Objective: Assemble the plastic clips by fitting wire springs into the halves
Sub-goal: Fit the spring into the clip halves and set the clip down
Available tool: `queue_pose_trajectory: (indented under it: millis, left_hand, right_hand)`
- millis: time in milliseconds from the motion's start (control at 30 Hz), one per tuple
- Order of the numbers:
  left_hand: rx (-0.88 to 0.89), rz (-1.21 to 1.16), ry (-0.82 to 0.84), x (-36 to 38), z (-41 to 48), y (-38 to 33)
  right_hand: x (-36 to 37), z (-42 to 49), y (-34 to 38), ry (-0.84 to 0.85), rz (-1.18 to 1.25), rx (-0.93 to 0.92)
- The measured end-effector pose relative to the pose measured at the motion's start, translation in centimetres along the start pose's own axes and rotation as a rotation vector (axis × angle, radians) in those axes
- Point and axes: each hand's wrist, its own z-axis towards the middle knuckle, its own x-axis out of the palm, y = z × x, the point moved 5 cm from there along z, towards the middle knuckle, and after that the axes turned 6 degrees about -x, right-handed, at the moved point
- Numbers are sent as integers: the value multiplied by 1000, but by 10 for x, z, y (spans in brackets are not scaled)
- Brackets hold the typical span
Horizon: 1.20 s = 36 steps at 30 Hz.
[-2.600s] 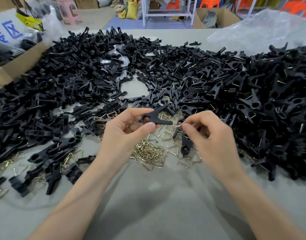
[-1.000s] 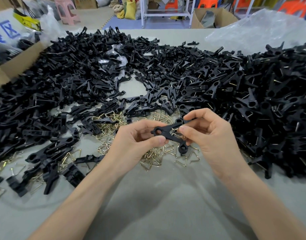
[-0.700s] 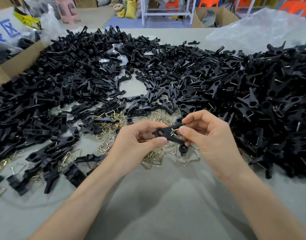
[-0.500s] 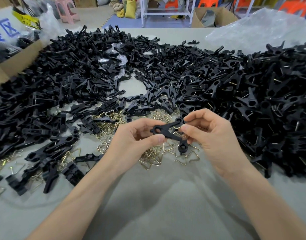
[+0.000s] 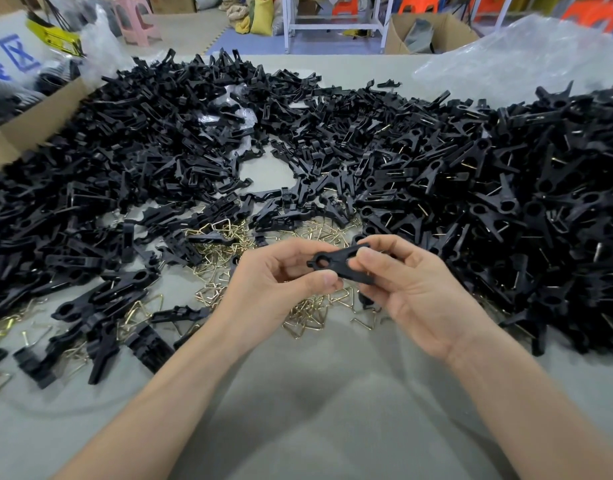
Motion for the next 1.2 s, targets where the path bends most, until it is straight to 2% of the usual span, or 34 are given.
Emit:
queue_pose_trajectory:
  millis: [133, 267, 333, 600, 1000, 1200]
  left_hand:
    - [17, -94, 27, 3, -2, -1]
    - [50, -94, 76, 7, -6, -4]
    - [72, -100, 65, 8, -7, -6]
    - [122, -111, 65, 14, -10, -9]
    - [30, -217, 120, 21, -8, 12]
    - [7, -243, 162, 22, -8, 14]
  right_hand:
    - [11, -3, -9, 159, 261, 153]
    - [20, -6, -10, 354, 294, 167]
    - [21, -6, -10, 394, 303, 166]
    - [21, -8, -6, 425, 287, 110]
    - [17, -6, -4, 352, 285, 120]
    - [18, -7, -4, 430, 317, 131]
